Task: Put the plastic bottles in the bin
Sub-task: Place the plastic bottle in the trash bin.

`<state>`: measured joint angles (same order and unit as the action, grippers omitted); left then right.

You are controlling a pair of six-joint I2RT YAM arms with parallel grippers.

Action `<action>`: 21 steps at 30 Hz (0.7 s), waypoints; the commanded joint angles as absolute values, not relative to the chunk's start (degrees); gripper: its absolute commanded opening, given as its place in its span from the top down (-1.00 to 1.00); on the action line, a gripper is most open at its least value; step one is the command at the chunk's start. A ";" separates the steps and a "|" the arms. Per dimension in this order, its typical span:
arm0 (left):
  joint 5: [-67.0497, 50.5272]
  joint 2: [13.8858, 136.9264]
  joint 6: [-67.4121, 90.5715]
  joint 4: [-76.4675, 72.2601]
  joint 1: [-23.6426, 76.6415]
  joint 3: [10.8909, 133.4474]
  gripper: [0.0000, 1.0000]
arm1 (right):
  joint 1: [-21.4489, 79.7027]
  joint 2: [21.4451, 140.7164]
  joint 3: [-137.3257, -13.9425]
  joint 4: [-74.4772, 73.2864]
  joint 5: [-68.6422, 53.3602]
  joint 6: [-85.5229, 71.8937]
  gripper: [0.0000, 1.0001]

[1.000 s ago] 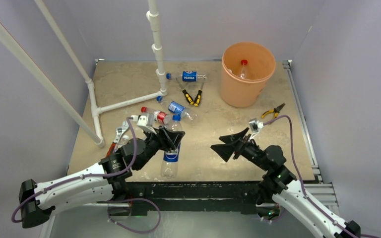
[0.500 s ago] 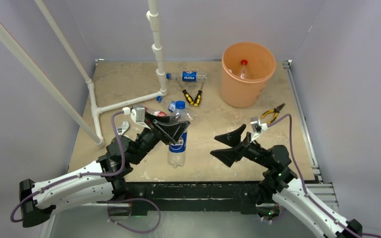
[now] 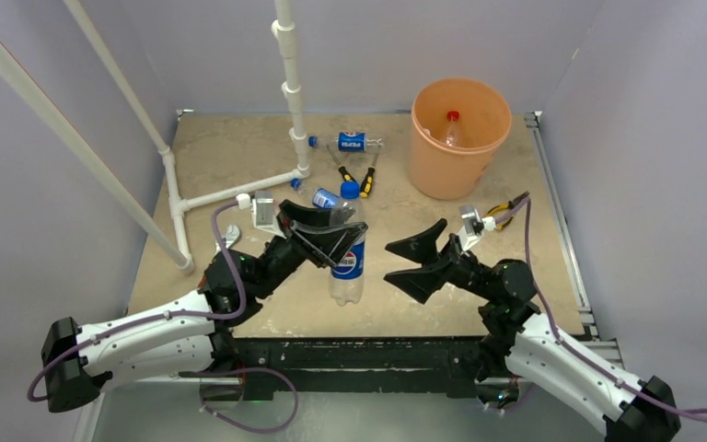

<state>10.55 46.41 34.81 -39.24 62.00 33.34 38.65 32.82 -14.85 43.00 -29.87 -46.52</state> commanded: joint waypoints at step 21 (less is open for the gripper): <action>4.41 55.12 39.78 -57.30 62.14 37.31 0.45 | 52.55 46.96 -24.20 47.54 -17.45 -38.50 -0.79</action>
<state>5.85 54.81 38.17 -52.64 62.00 35.42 51.72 46.52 -22.37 45.50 -20.32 -40.42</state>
